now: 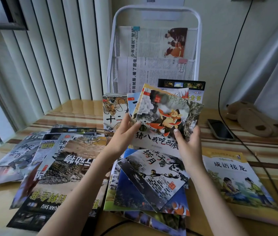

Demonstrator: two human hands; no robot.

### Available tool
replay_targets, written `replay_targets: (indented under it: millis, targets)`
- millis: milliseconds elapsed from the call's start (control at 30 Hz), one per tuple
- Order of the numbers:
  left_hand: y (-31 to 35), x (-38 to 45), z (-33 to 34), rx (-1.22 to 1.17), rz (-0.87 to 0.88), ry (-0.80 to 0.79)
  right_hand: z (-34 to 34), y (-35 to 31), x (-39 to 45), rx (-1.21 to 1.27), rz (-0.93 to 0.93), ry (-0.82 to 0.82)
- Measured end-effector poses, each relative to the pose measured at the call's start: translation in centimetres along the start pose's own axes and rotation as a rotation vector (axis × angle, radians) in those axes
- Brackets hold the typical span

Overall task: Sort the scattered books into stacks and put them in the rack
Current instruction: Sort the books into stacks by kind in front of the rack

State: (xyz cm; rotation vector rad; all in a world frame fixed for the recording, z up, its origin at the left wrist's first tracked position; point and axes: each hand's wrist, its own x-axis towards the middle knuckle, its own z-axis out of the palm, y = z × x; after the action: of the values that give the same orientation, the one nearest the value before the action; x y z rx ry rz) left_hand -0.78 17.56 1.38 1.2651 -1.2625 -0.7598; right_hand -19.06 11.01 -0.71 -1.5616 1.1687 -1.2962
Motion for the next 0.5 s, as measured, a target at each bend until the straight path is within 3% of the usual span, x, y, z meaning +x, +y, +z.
replay_targets:
  millis: [133, 333, 500]
  targets:
    - [-0.2, 0.2, 0.3, 0.143, 0.037, 0.013, 0.2, -0.1, -0.4, 0.026, 0.025, -0.113]
    - [-2.3, -0.4, 1.6, 0.075, -0.034, 0.048, 0.3, 0.8, -0.9, 0.038, 0.137, -0.248]
    - [-4.0, 0.2, 2.9, 0.278, 0.065, 0.188, 0.5, 1.3, -1.3, -0.091, 0.134, -0.218]
